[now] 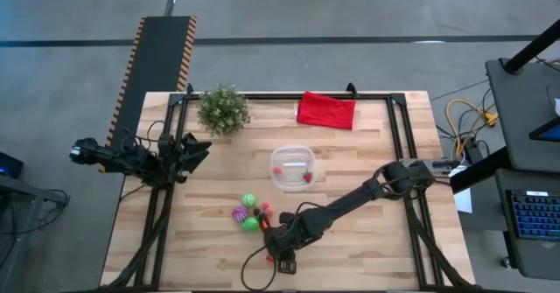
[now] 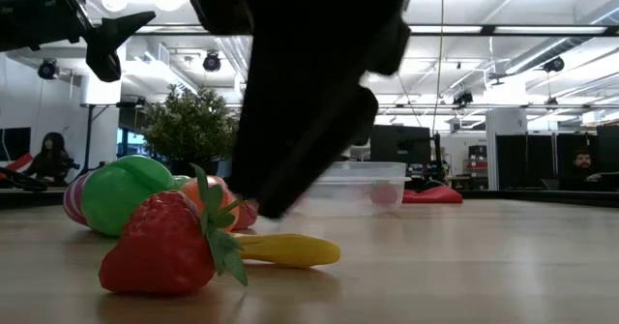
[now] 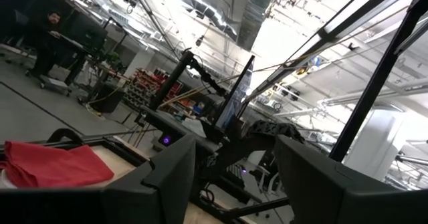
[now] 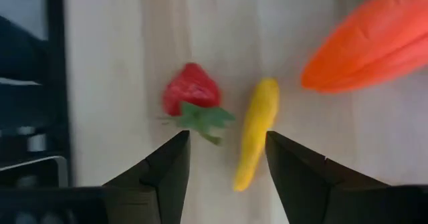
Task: Pick and placing Produce into tupperware
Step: Put the yellow corn into the transparent container
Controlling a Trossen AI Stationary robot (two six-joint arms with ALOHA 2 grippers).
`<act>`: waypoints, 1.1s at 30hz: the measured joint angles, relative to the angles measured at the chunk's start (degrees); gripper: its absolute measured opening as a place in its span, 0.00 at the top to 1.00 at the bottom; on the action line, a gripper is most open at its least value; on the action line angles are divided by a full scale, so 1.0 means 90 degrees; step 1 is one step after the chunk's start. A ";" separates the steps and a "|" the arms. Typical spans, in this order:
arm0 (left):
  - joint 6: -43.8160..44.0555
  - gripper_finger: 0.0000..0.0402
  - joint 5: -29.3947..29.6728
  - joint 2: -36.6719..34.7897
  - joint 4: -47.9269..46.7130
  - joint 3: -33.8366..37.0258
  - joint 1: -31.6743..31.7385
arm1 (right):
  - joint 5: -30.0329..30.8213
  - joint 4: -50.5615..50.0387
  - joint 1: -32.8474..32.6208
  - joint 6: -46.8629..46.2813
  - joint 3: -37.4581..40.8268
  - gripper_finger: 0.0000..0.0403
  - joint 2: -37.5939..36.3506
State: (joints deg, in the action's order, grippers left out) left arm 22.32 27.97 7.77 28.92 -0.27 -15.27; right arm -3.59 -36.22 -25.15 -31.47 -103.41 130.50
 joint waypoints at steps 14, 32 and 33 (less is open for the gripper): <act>0.0283 0.52 -0.0002 0.0000 0.0013 0.0000 0.0000 | 0.0746 0.0136 -0.0169 -0.0813 0.0153 0.58 0.0202; 0.0312 0.52 -0.0007 -0.0003 0.0009 0.0002 0.0000 | 0.1248 -0.0012 -0.0235 -0.1315 0.0160 0.79 0.0228; 0.0312 0.52 -0.0007 -0.0003 0.0011 0.0001 -0.0002 | 0.1252 -0.0021 -0.0234 -0.1315 0.0160 0.81 0.0228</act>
State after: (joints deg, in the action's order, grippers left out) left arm 25.12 27.90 7.75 29.02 -0.26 -15.29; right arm 7.68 -36.41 -27.25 -43.31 -101.97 132.55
